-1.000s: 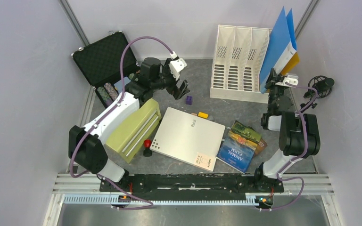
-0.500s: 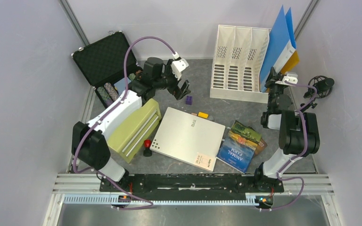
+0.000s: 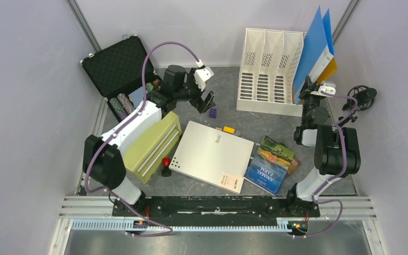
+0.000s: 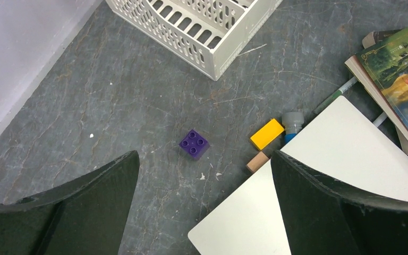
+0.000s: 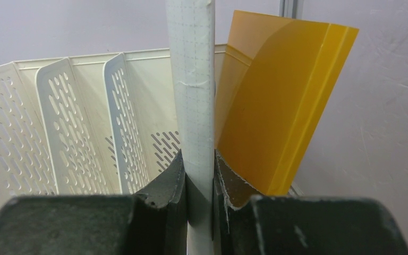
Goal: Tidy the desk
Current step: Place the folder in the storage box.
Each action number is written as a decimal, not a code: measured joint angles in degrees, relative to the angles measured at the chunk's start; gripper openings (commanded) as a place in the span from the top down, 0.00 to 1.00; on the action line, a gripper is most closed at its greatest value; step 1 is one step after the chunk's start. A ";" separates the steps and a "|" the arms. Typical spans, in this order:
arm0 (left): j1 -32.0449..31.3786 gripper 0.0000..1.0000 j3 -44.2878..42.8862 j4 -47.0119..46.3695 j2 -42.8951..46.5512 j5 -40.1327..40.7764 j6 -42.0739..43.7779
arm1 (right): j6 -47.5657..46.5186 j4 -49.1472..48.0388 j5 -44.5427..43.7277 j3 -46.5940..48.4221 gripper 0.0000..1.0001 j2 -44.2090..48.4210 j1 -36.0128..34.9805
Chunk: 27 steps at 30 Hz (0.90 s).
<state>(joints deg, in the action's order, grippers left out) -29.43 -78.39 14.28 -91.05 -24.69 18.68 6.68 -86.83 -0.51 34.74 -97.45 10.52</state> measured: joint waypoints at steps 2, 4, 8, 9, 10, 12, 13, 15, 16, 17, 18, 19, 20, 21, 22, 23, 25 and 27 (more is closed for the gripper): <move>0.00 0.00 -0.02 0.04 -0.33 -0.02 0.02 | -0.39 0.13 -0.22 -0.20 1.00 0.24 0.00; 0.00 0.00 -0.02 0.17 -0.52 -0.04 0.00 | -0.72 0.24 -0.57 -0.59 1.00 0.66 0.00; 0.00 0.00 -0.04 0.17 -0.52 -0.37 0.00 | -1.16 0.28 -1.05 -1.27 1.00 1.25 0.00; 0.00 0.00 -0.04 0.17 -0.52 -0.52 0.02 | -1.20 0.28 -1.09 -1.42 1.00 1.42 0.00; 0.00 0.00 -0.04 0.17 -0.52 -0.74 0.00 | -1.31 0.28 -1.16 -1.68 1.00 1.60 0.00; 0.00 0.00 -0.07 0.17 -0.52 -1.01 0.00 | -1.44 0.31 -1.20 -1.90 1.00 1.86 0.00; 0.00 0.00 -0.09 0.17 -0.55 -1.03 0.00 | -1.49 0.31 -1.22 -1.92 1.00 1.88 0.00; 0.00 0.00 -0.11 0.17 -0.55 -1.05 0.00 | -1.55 0.31 -1.20 -1.92 1.00 1.88 0.00; 0.00 0.00 -0.11 0.20 -0.55 -1.05 0.00 | -1.55 0.31 -1.20 -1.90 1.00 1.88 0.00; 0.00 0.00 -0.11 0.20 -0.55 -1.05 0.00 | -1.55 0.33 -1.20 -1.88 1.00 1.88 0.00; 0.00 0.00 -0.11 0.20 -0.55 -1.05 0.00 | -1.55 0.35 -1.20 -1.86 1.00 1.88 0.00; 0.00 0.00 -0.11 0.22 -0.55 -1.05 0.00 | -1.55 0.35 -1.20 -1.86 1.00 1.88 0.00; 0.00 0.00 -0.11 0.24 -0.57 -1.05 0.00 | -1.55 0.35 -1.18 -1.84 1.00 1.88 0.00; 0.00 0.00 -0.11 0.24 -0.59 -1.05 0.00 | -1.55 0.42 -1.18 -1.79 1.00 1.88 0.00; 0.00 0.00 -0.15 0.26 -0.66 -1.05 0.00 | -1.55 0.52 -1.18 -1.70 1.00 1.88 0.00; 0.00 0.00 -0.31 0.35 -0.85 -1.05 0.00 | -1.55 0.74 -1.18 -1.53 1.00 1.88 0.00; 0.00 0.00 -0.63 0.42 -1.29 -1.07 0.00 | -1.55 1.25 -1.18 -1.09 1.00 1.88 0.00; 0.00 0.00 -0.85 0.61 -1.70 -1.07 -0.02 | -1.55 1.75 -1.18 -0.35 1.00 1.88 0.00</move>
<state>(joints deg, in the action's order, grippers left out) -29.43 -79.24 14.90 -92.75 -25.76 18.65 5.13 -85.08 -1.69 34.39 -95.57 10.52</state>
